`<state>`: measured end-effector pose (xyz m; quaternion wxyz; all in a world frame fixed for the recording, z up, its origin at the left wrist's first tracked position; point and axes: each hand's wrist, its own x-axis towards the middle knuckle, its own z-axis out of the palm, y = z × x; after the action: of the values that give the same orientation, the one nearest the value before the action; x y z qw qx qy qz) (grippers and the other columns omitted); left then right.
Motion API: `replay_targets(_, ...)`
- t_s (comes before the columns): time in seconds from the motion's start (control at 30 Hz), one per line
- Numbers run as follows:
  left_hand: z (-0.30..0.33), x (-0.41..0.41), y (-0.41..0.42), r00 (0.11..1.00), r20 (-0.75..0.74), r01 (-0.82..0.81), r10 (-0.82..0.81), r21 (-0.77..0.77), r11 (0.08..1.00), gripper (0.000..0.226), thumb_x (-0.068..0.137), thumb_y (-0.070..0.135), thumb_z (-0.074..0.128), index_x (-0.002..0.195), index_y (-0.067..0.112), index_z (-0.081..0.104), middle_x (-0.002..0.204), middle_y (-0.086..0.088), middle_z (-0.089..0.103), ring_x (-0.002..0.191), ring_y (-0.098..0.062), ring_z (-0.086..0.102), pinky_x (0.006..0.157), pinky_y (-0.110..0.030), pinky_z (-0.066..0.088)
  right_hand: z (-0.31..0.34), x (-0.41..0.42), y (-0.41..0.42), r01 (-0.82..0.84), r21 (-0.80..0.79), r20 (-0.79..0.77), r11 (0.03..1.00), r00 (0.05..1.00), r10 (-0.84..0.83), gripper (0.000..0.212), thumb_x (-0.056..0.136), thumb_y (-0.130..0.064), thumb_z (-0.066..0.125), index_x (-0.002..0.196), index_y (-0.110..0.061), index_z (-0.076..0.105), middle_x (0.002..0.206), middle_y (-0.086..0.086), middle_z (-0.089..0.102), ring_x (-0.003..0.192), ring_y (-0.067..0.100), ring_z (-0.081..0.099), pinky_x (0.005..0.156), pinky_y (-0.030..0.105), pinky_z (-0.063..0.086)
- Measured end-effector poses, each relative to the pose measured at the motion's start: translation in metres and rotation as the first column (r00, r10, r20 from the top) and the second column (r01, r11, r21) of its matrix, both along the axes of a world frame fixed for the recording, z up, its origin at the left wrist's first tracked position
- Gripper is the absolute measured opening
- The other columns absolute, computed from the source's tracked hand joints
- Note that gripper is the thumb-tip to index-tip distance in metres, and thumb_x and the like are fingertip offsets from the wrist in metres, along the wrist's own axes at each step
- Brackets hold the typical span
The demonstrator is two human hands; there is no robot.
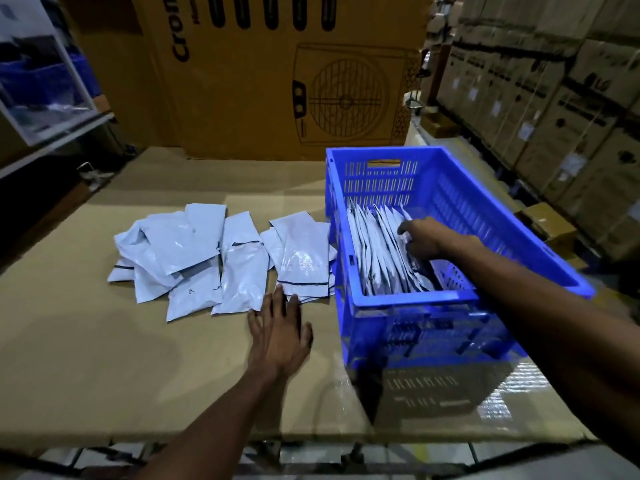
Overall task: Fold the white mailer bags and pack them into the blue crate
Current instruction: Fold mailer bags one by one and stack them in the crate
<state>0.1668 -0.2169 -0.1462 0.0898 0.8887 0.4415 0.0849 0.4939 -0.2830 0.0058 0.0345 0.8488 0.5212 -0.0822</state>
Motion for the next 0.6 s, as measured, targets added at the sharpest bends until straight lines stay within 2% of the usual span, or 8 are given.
replay_targets(0.1, 0.000, -0.003, -0.001, 1.000, 0.026, 0.004, -0.005, 0.010, 1.000, 0.063, 0.095, 0.048, 0.039, 0.152, 0.023, 0.030, 0.167, -0.008, 0.009, 0.152, -0.031, 0.011, 0.116, -0.062, 0.018, 0.012, -0.015, 0.005, -0.004, 0.250, 0.002, 0.968, 1.000, 0.003, 0.043, 0.091, -0.017, 0.053, 0.134, -0.010, 0.055, 0.129, 0.020, 0.062, 0.119, 0.040, 0.054, 0.092, 0.043, 0.047)
replay_targets(0.2, 0.002, -0.011, -0.001, 0.999, 0.048, 0.004, -0.006, 0.036, 0.999, 0.064, 0.091, 0.046, 0.038, 0.150, 0.021, 0.035, 0.166, -0.010, 0.015, 0.150, -0.033, 0.018, 0.113, -0.059, 0.026, 0.028, -0.046, 0.013, -0.041, 0.496, 0.005, 0.867, 0.999, 0.044, 0.035, 0.096, -0.022, 0.051, 0.127, -0.008, 0.059, 0.121, 0.021, 0.065, 0.112, 0.041, 0.058, 0.088, 0.045, 0.047)
replay_targets(0.27, 0.002, -0.019, 0.001, 0.999, 0.052, 0.004, -0.006, 0.038, 0.999, 0.066, 0.090, 0.046, 0.036, 0.151, 0.020, 0.034, 0.165, -0.012, 0.018, 0.149, -0.036, 0.020, 0.112, -0.059, 0.028, 0.038, -0.070, 0.022, -0.079, 0.594, 0.027, 0.801, 0.997, 0.078, 0.032, 0.098, -0.024, 0.050, 0.123, -0.008, 0.061, 0.117, 0.020, 0.067, 0.108, 0.040, 0.061, 0.086, 0.045, 0.048)
replay_targets(0.37, 0.001, -0.038, 0.009, 0.999, 0.032, -0.005, 0.004, 0.027, 1.000, 0.069, 0.092, 0.045, 0.036, 0.156, 0.019, 0.031, 0.167, -0.013, 0.015, 0.151, -0.037, 0.016, 0.112, -0.062, 0.027, 0.050, -0.107, 0.042, -0.143, 0.645, 0.059, 0.751, 0.989, 0.137, 0.031, 0.098, -0.027, 0.050, 0.119, -0.009, 0.062, 0.115, 0.019, 0.067, 0.103, 0.041, 0.062, 0.084, 0.047, 0.050)
replay_targets(0.47, 0.000, -0.064, 0.022, 0.999, 0.011, -0.036, 0.036, 0.038, 0.999, 0.071, 0.091, 0.048, 0.032, 0.154, 0.016, 0.035, 0.166, -0.015, 0.017, 0.151, -0.038, 0.019, 0.110, -0.064, 0.028, 0.059, -0.146, 0.065, -0.222, 0.649, 0.101, 0.727, 0.973, 0.206, 0.031, 0.096, -0.026, 0.050, 0.118, -0.009, 0.062, 0.113, 0.020, 0.067, 0.101, 0.041, 0.062, 0.082, 0.046, 0.051)
replay_targets(0.6, -0.002, -0.099, 0.045, 0.994, -0.034, -0.104, 0.106, 0.071, 0.992, 0.071, 0.089, 0.051, 0.032, 0.150, 0.015, 0.044, 0.161, -0.017, 0.030, 0.145, -0.040, 0.030, 0.104, -0.063, 0.036, 0.050, -0.210, 0.099, -0.265, 0.599, 0.098, 0.756, 0.961, 0.259, 0.031, 0.095, -0.026, 0.048, 0.117, -0.007, 0.060, 0.113, 0.021, 0.066, 0.101, 0.043, 0.061, 0.082, 0.046, 0.050)
